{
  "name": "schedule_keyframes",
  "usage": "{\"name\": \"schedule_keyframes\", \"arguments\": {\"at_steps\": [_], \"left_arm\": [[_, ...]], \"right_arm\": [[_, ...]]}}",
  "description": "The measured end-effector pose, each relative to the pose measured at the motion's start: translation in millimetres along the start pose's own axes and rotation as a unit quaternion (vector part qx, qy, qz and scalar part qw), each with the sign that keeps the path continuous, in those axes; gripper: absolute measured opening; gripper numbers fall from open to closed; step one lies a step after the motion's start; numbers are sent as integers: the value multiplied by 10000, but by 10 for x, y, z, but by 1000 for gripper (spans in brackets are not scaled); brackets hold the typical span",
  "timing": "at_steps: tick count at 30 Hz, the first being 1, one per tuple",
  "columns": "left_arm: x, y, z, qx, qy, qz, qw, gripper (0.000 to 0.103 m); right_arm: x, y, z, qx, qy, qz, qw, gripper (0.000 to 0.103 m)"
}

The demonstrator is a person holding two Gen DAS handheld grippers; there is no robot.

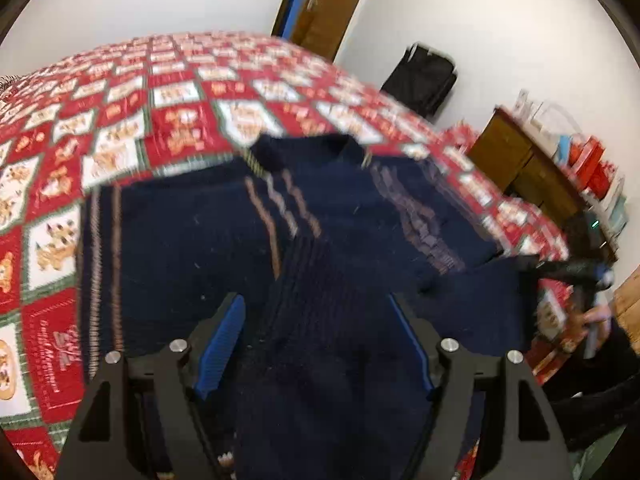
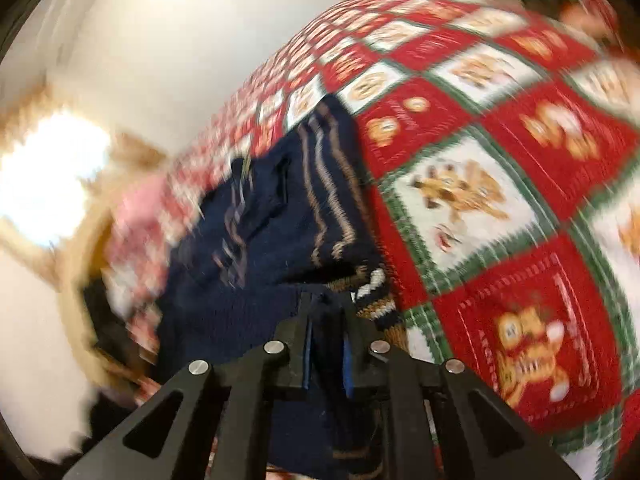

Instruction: Fold small clothes

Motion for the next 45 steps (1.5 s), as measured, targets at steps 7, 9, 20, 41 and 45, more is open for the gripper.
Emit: {"name": "schedule_keyframes", "arguments": {"at_steps": [7, 9, 20, 41, 45], "left_arm": [[-117, 110, 117, -340, -156, -180, 9991, 82], [-107, 117, 133, -373, -190, -181, 9990, 82], [-75, 134, 138, -77, 97, -66, 9999, 77], [866, -21, 227, 981, -104, 1479, 9841, 13], [1146, -295, 59, 1152, -304, 1953, 9735, 10]], "right_arm": [[184, 170, -68, 550, 322, 267, 9976, 91], [21, 230, -86, 935, 718, 200, 9928, 91], [-271, 416, 23, 1617, 1503, -98, 9753, 11], [318, 145, -1406, 2586, 640, 998, 9587, 7], [160, -152, -1832, 3092, 606, 1110, 9425, 7]]}}
Point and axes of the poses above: each gripper's, at about its wrist camera, not at the fingertips, and x roughly against the way its jaws point, z to its right, y to its underside, the point moved 8 cm from there along -x, roughly the way its jaws point, and after that the axes turned 8 degrees about -x, right-handed, at the moved point
